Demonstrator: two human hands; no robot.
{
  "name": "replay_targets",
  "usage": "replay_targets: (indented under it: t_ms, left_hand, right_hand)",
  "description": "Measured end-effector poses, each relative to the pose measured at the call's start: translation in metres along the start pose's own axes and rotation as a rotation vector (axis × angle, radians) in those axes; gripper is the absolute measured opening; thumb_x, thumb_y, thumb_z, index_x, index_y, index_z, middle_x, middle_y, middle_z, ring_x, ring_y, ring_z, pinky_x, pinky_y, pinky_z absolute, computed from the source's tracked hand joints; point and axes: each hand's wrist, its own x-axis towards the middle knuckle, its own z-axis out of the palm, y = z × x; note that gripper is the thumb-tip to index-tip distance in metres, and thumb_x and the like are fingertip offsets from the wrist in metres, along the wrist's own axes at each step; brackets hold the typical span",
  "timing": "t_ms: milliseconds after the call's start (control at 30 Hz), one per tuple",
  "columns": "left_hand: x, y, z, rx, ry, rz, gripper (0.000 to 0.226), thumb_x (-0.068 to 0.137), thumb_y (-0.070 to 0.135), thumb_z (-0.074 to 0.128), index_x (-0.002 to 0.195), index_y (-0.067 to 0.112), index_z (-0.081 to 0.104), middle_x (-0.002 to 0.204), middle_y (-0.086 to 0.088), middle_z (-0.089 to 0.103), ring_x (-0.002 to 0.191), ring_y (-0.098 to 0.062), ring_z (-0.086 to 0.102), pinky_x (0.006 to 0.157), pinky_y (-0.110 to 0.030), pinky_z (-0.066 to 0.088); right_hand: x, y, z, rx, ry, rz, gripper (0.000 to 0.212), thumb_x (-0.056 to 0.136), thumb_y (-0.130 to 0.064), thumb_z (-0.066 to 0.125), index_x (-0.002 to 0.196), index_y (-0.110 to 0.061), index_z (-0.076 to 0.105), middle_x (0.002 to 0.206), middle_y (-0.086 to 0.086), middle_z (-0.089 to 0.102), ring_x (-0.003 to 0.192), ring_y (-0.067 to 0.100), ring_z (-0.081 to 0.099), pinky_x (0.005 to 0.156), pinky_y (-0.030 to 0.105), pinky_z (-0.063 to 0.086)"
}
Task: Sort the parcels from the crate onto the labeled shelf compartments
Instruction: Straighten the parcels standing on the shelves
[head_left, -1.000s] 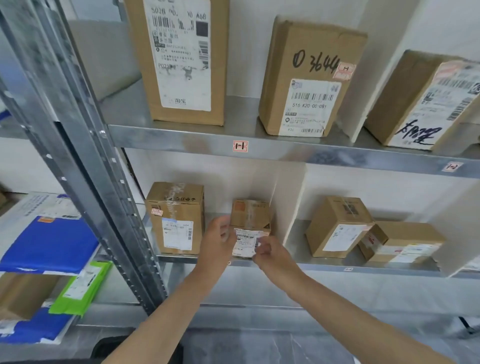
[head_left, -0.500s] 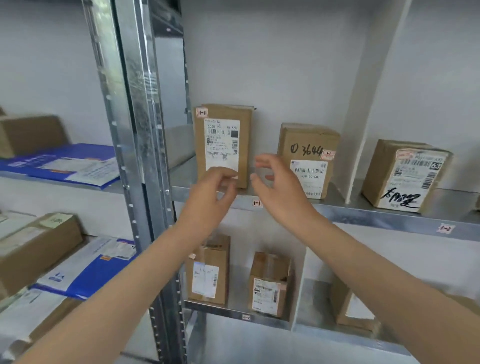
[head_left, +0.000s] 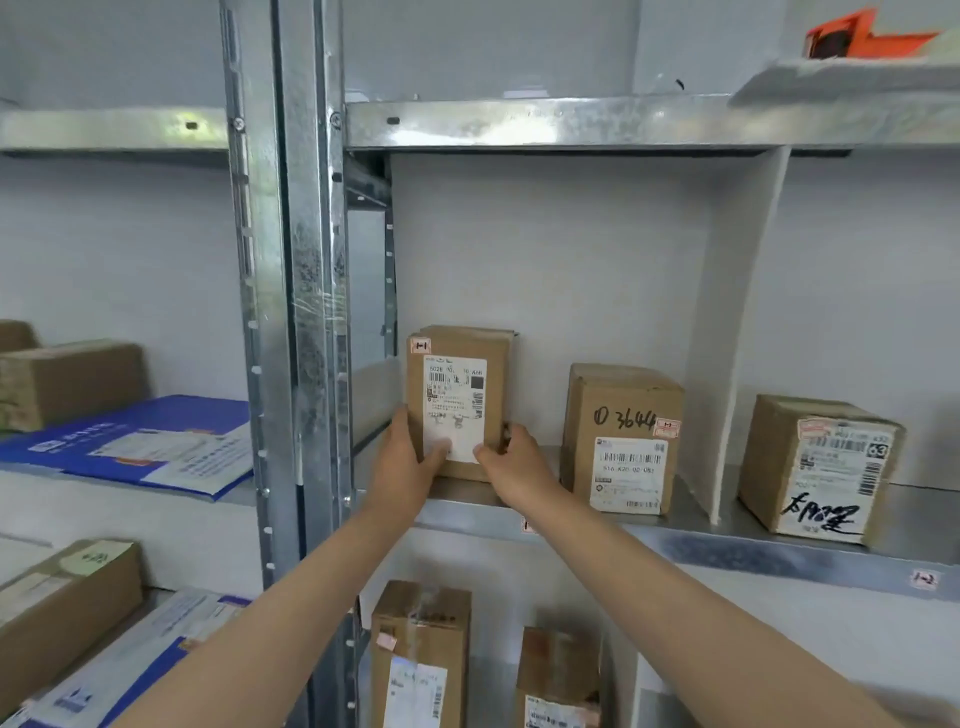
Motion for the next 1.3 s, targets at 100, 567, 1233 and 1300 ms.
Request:
replay_targets:
  t_ms: [100,567,1233,1300]
  left_hand:
    - [0.006,-0.002,-0.001,0.017,0.0,0.018,0.053,0.093,0.015,0.064,0.14,0.011,0.038,0.138,-0.003,0.055,0.126,-0.021,0.052,0.089,-0.019,0.036]
    - [0.01,0.064,-0.02,0.259,0.205,0.577,0.064,0.089,-0.005,0.053,0.149,0.004,0.032,0.151,-0.013,0.033,0.145,-0.026,0.022,0.122,-0.036,0.019]
    - [-0.014,0.087,0.104,-0.093,-0.337,0.1,0.058,0.087,0.011,0.072,0.137,0.013,0.043,0.131,-0.007,0.062,0.118,-0.02,0.06,0.096,-0.031,0.051]
    - [-0.006,0.085,0.111,-0.07,-0.321,0.096,0.056,0.087,0.011,0.072,0.135,0.013,0.044,0.132,-0.007,0.061,0.12,-0.022,0.059,0.096,-0.032,0.05]
  right_hand:
    - [0.011,0.001,0.004,0.002,0.01,-0.022,0.045,0.094,-0.018,0.056,0.137,-0.009,0.048,0.135,0.009,0.057,0.121,0.026,0.057,0.095,0.029,0.045]
    - [-0.048,-0.047,-0.066,-0.14,0.214,-0.496,0.053,0.094,-0.011,0.056,0.145,-0.016,0.04,0.146,-0.001,0.04,0.134,0.01,0.039,0.096,0.009,0.023]
    - [-0.029,0.058,-0.13,-0.455,0.194,0.008,0.032,0.1,-0.009,0.046,0.132,-0.006,0.039,0.137,0.012,0.058,0.12,0.027,0.059,0.087,0.028,0.05]
    - [-0.022,0.057,-0.13,-0.447,0.186,0.023,0.033,0.1,-0.009,0.048,0.132,-0.007,0.039,0.137,0.012,0.058,0.12,0.027,0.06,0.084,0.025,0.049]
